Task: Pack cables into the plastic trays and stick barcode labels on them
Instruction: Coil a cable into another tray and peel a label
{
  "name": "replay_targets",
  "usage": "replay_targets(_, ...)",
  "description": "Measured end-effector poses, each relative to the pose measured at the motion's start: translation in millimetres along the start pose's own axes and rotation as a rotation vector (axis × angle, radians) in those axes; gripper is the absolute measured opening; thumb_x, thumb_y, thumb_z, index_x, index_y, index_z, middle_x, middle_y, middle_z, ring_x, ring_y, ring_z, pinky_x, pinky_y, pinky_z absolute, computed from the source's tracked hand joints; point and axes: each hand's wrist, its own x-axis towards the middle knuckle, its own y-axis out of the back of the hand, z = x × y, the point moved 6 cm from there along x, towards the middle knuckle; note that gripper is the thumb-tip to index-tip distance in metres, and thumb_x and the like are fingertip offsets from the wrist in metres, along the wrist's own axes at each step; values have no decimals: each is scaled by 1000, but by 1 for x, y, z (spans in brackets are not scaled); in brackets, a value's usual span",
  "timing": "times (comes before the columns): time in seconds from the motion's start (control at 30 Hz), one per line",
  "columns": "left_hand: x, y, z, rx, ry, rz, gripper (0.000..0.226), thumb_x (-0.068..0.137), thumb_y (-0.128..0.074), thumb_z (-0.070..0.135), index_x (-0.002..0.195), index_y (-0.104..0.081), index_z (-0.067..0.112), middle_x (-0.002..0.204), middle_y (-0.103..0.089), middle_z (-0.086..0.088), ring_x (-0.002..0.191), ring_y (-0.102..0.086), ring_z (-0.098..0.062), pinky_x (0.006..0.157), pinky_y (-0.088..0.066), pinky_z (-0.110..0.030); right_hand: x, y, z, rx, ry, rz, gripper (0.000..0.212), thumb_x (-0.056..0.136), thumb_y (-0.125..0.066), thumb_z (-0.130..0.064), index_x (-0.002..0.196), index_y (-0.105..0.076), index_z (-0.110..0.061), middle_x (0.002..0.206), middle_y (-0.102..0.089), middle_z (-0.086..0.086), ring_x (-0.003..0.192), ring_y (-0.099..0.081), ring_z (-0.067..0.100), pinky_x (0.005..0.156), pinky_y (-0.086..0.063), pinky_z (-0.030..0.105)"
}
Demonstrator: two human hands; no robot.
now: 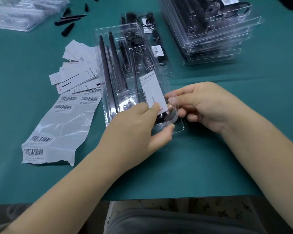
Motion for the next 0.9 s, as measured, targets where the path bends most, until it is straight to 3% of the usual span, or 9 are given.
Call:
replay_targets(0.1, 1, -4, 2, 52, -21, -25, 54, 80, -48, 41, 98, -71, -5, 59, -48, -8, 43, -47, -26, 51, -26, -21, 2, 6, 2, 143, -112, -8, 17, 89, -51, -13, 88, -67, -8, 64, -70, 8, 37, -47, 7, 31, -29, 13)
replay_targets(0.2, 1, -6, 3, 82, -43, -44, 57, 81, -47, 44, 97, -71, -5, 59, -50, -9, 42, -47, -26, 50, -26, -21, 0, 8, -1, 79, -60, -11, 13, 87, -60, -21, 88, -65, -9, 67, -71, 8, 38, -47, 7, 34, -33, 15)
replay_targets(0.3, 1, -6, 4, 100, -51, -63, 64, 81, -44, 51, 98, -70, -5, 60, -51, -9, 44, -50, -27, 50, -26, -22, -6, 7, -9, -285, 159, 112, 3, 78, -68, -12, 78, -69, -9, 60, -68, 6, 38, -49, 8, 36, -43, 21)
replay_targets(0.4, 2, -5, 7, 120, -56, -77, 68, 81, -42, 53, 100, -69, -6, 61, -53, -10, 45, -52, -28, 51, -26, -23, -13, 6, -20, -623, 345, 275, 15, 76, -64, -22, 84, -70, -10, 59, -64, 10, 45, -51, 16, 54, -55, 36)
replay_targets(0.47, 2, -5, 7, 152, -69, -72, 69, 81, -41, 53, 100, -69, -7, 61, -55, -10, 45, -53, -28, 51, -26, -22, -17, 6, -26, -812, 430, 343, 18, 80, -64, -30, 82, -74, -16, 60, -61, 4, 59, -51, 15, 63, -50, 35)
replay_targets(0.57, 1, -5, 6, 187, -83, -71, 72, 81, -37, 56, 101, -69, -6, 64, -56, -10, 47, -55, -29, 53, -25, -23, -11, 8, -22, -827, 362, 297, 11, 85, -62, -37, 90, -67, -29, 64, -54, -9, 60, -48, 7, 58, -39, 26)
replay_targets(0.7, 4, -4, 1, 191, -38, -137, 80, 82, -21, 68, 119, -59, 10, 77, -47, 3, 74, -59, -25, 57, -32, -28, -3, 3, -15, -951, 218, 220, 23, 92, -50, -31, 100, -61, -12, 72, -59, 4, 58, -48, 17, 55, -42, 29)
replay_targets(0.8, 19, 5, -20, -52, 61, -216, 65, 82, -31, 70, 99, -68, 19, 64, -53, 6, 69, -55, -7, 59, -38, -27, -6, -4, -22, -1058, 262, 224, 30, 90, -43, -20, 91, -63, 2, 75, -64, 20, 67, -60, 32, 63, -52, 38)
replay_targets(0.9, 38, 22, -47, -82, 205, -114, 44, 83, -45, 58, 74, -70, 23, 54, -54, 10, 54, -49, -3, 51, -38, -23, -9, -6, -21, -1028, 274, 261, 27, 88, -41, -18, 84, -57, 2, 71, -63, 19, 74, -60, 36, 64, -49, 38)
